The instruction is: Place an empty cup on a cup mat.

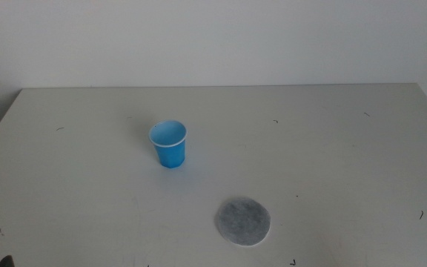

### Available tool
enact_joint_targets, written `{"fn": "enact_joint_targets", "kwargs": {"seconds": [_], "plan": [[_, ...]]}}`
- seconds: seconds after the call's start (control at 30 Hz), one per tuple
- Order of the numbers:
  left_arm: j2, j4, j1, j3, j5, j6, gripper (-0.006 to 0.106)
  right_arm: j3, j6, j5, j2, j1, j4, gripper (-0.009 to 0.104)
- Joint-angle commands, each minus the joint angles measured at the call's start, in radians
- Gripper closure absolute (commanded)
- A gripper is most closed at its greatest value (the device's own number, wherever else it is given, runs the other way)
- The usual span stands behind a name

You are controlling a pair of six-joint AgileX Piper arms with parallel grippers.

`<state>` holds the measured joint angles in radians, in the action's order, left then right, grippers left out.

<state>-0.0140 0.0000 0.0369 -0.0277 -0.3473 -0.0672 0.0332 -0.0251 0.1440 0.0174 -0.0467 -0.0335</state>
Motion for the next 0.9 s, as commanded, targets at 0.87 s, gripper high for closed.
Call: {"fn": "enact_joint_targets", "kwargs": {"seconds": [0.87], "plan": [[0.807, -0.049, -0.008, 1.107, -0.477, 0.006, -0.005, -0.012, 0.008, -0.078, 0.019, 0.002, -0.009, 0.001]]}}
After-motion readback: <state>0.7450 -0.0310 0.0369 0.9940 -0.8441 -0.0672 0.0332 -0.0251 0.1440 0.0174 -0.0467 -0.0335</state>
